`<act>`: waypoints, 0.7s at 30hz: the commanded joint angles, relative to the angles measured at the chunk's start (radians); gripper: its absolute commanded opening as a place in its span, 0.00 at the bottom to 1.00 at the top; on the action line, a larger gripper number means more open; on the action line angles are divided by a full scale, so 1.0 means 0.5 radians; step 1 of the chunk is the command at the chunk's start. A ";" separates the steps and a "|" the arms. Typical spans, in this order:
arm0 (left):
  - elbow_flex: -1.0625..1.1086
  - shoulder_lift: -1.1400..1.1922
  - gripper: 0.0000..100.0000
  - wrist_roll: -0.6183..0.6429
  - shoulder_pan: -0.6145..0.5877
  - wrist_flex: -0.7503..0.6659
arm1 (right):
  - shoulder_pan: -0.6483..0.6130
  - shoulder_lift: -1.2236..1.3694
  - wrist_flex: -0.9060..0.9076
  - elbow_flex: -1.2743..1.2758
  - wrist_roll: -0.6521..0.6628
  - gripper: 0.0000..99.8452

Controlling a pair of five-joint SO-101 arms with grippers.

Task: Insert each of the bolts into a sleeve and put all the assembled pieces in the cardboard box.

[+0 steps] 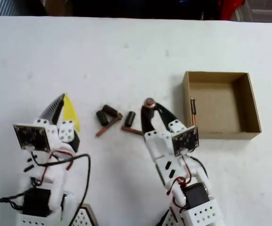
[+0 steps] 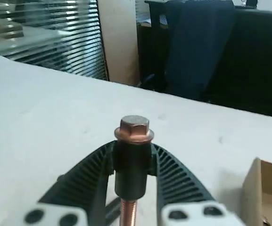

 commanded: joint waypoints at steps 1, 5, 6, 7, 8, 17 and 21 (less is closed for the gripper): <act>0.101 -0.035 0.02 -0.012 -0.063 0.015 | 0.118 -0.020 0.281 -0.270 0.034 0.02; 0.242 -0.035 0.02 -0.006 -0.133 0.015 | 0.152 -0.020 0.597 -0.494 0.245 0.02; 0.288 -0.035 0.02 -0.006 -0.133 0.015 | 0.155 -0.017 0.646 -0.537 0.292 0.02; 0.338 -0.035 0.02 -0.006 -0.133 0.015 | 0.155 -0.017 0.689 -0.580 0.325 0.02; 0.377 -0.035 0.02 -0.006 -0.133 0.015 | 0.161 -0.017 0.732 -0.626 0.347 0.02; 0.479 -0.035 0.02 -0.015 -0.201 0.163 | 0.493 0.137 1.014 -1.120 0.414 0.02; 0.473 -0.035 0.02 -0.018 -0.201 0.298 | 0.505 0.563 1.051 -1.353 0.522 0.02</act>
